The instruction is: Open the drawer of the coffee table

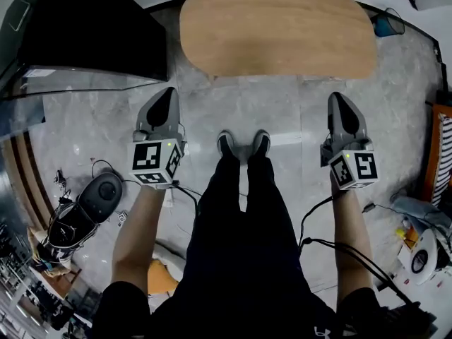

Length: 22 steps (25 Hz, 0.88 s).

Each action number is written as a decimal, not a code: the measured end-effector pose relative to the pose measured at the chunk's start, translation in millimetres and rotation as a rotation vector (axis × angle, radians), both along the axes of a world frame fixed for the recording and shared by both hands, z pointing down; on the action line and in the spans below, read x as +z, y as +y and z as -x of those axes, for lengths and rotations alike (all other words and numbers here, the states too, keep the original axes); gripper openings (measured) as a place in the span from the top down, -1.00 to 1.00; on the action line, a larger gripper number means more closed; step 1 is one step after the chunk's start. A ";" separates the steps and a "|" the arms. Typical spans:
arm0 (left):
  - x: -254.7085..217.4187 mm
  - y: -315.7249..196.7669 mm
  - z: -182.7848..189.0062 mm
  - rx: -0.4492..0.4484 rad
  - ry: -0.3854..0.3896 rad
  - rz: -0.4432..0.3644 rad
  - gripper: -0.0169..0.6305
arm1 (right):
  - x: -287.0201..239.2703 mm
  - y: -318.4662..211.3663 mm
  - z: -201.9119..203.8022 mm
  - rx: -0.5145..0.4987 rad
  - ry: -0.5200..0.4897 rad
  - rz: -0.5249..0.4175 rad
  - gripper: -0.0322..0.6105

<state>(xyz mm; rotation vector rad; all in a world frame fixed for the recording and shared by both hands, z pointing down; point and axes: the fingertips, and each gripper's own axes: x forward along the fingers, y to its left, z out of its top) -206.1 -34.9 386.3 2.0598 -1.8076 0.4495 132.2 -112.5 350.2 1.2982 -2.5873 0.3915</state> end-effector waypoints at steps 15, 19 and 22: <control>147.5 -23.6 -18.6 -0.022 -0.017 0.034 0.94 | 162.8 -28.9 11.6 -0.125 -0.046 0.034 0.89; 202.5 -33.2 -9.9 -0.035 -0.018 0.047 0.94 | 212.6 -44.7 6.9 -0.069 -0.114 0.092 0.89; 241.4 -30.6 -2.5 -0.027 -0.036 0.078 0.94 | 244.9 -48.2 5.6 -0.032 -0.137 0.129 0.89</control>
